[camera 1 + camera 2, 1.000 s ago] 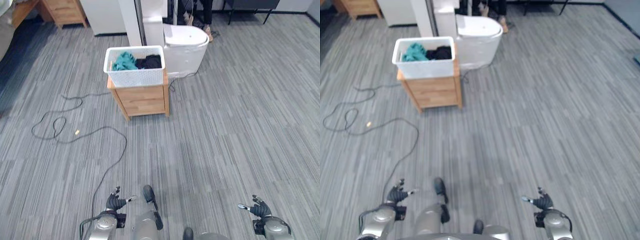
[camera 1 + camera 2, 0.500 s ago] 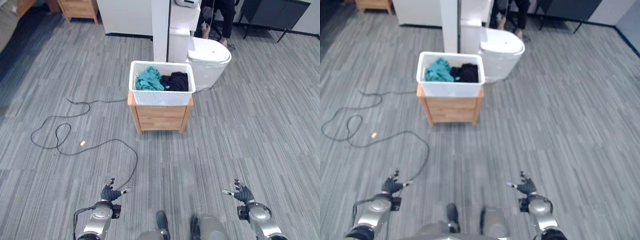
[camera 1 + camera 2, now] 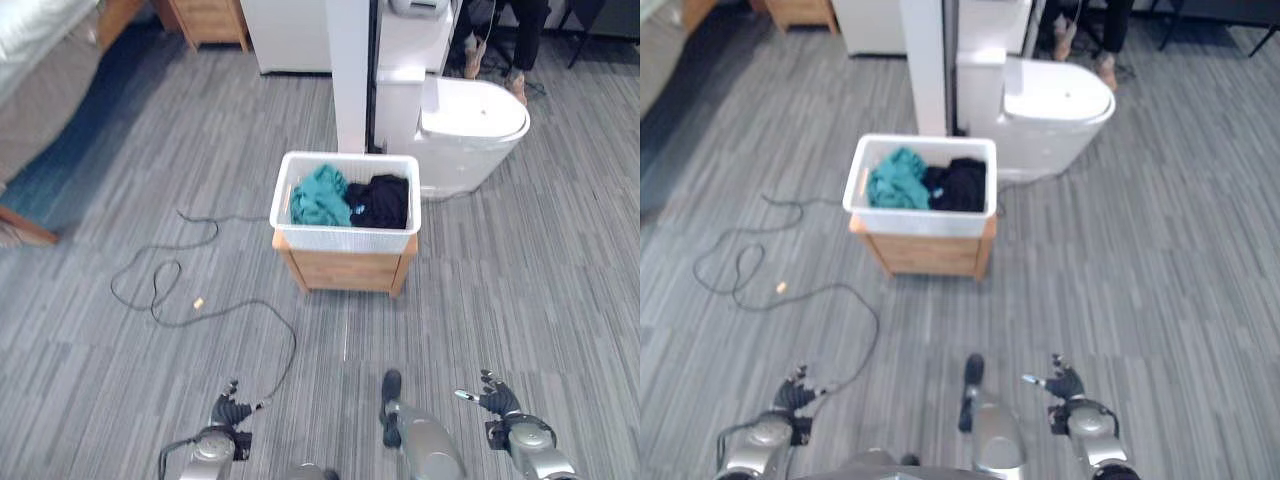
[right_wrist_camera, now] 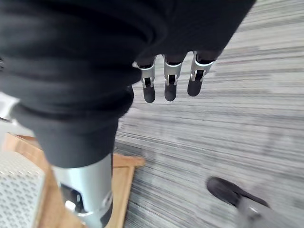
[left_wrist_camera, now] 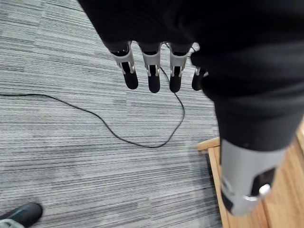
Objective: Grab the laundry basket,head to the washer,open it,put in the laundry and shut it.
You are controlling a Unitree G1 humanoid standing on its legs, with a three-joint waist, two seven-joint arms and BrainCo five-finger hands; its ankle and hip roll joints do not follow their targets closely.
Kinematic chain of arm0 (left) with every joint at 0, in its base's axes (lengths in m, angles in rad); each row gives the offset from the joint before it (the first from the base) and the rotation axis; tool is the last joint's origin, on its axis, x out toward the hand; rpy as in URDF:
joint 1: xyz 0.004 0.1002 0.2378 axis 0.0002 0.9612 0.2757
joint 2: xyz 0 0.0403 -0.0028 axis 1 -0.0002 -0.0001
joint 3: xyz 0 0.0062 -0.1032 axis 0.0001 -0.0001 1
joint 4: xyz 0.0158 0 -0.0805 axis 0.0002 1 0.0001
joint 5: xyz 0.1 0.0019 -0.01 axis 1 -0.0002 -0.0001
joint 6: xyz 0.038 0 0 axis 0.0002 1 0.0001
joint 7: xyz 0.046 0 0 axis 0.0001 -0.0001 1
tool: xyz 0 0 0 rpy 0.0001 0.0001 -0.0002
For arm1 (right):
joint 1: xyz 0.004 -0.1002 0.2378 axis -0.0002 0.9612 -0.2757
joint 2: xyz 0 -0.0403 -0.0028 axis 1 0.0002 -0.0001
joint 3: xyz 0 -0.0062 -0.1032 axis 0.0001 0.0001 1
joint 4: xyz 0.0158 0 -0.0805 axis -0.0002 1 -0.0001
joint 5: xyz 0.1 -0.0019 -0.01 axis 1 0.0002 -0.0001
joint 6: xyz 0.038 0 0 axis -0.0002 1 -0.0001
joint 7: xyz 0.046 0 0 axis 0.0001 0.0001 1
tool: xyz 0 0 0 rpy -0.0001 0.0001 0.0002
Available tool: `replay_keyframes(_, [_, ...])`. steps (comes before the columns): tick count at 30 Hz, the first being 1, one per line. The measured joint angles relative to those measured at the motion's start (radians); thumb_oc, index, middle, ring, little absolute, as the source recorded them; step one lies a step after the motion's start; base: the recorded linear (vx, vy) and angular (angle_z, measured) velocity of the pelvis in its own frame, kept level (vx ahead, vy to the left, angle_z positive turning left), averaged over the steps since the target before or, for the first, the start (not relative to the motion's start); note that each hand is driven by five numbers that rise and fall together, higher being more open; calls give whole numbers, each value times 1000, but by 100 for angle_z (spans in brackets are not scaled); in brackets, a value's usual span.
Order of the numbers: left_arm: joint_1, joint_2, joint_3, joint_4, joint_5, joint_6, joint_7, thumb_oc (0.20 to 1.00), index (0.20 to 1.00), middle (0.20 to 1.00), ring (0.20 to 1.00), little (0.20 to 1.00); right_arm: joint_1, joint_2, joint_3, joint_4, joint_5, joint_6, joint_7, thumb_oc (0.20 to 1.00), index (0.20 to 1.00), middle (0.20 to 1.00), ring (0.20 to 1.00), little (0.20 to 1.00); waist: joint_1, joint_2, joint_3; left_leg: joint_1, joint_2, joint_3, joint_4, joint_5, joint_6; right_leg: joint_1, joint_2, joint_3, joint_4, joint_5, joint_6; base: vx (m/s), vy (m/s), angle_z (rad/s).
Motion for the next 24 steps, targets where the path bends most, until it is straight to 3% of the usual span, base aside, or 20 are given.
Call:
replay_keyframes(2, [-20,7,1,-7,0,-2,-8,1000,1000,1000,1000,1000,-17,-9,-24,5,0,-8,-4,1000,1000,1000,1000,1000,2,-22,-7,-77,8,11,-41,-26,-15,38,10,15,-48,5,-9,184,39,-23])
replay_keyframes(5, [-39,10,1,-21,0,-2,-12,1000,1000,1000,1000,1000,-14,-15,-20,8,0,-3,-11,1000,1000,1000,1000,1000,-10,-39,-2,-117,31,25,-261,-11,-10,124,19,50,-109,-13,13,192,88,-10])
replay_keyframes(6, [-31,13,1,-42,0,-8,-12,1000,1000,1000,1000,1000,-11,-16,-13,12,-1,4,-12,1000,1000,1000,1000,1000,-2,-41,-3,-136,51,18,-383,52,-23,151,37,47,-119,-13,16,203,124,-36])
replay_keyframes(9, [-29,15,3,-37,0,-5,-11,1000,1000,1000,1000,1000,-24,-21,19,9,-1,-1,-18,1000,1000,1000,1000,1000,3,-30,-3,-204,77,-40,-486,169,-32,180,66,57,-136,-29,35,212,143,-56])
replay_keyframes(14, [-47,12,9,-23,-2,-5,-7,1000,1000,1000,1000,1000,-2,-18,23,51,-2,6,-20,1000,1000,1000,1000,1000,17,-19,-8,-273,103,-94,-497,267,-36,236,68,74,-136,-70,60,248,222,-26])
replay_keyframes(16, [-52,9,6,17,-3,-5,-5,1000,1000,1000,1000,1000,9,-18,11,82,-3,8,-19,1000,1000,1000,1000,1000,16,-8,-13,-248,98,-86,-502,276,-18,268,53,84,-134,-100,75,315,345,-5])
replay_keyframes(18, [-39,2,0,89,-3,-3,-3,1000,1000,1000,1000,1000,26,-14,-16,98,-3,11,-20,1000,1000,1000,1000,1000,16,13,-31,-179,61,-88,-494,267,15,280,11,110,-79,-151,126,168,243,-24])
replay_keyframes(19, [-44,10,1,105,-3,1,-1,1000,1000,1000,1000,1000,25,0,-17,99,-3,14,-20,1000,1000,1000,1000,1000,16,-4,-33,-162,33,-79,-506,267,25,267,-24,122,-46,-171,140,142,258,-34])
replay_keyframes(21, [-50,42,0,80,-2,0,12,1000,1000,1000,1000,1000,15,39,-4,83,-3,13,-17,1000,1000,1000,1000,1000,22,-37,-36,-161,-35,-23,-505,249,86,192,-109,142,54,-185,155,133,254,-46])
replay_keyframes(24, [-76,85,5,72,-3,0,26,1000,1000,1000,1000,1000,-35,73,27,45,-3,15,-17,1000,1000,1000,1000,1000,41,-38,-34,-159,-65,59,-511,219,132,61,-167,153,202,-194,167,124,143,-73])
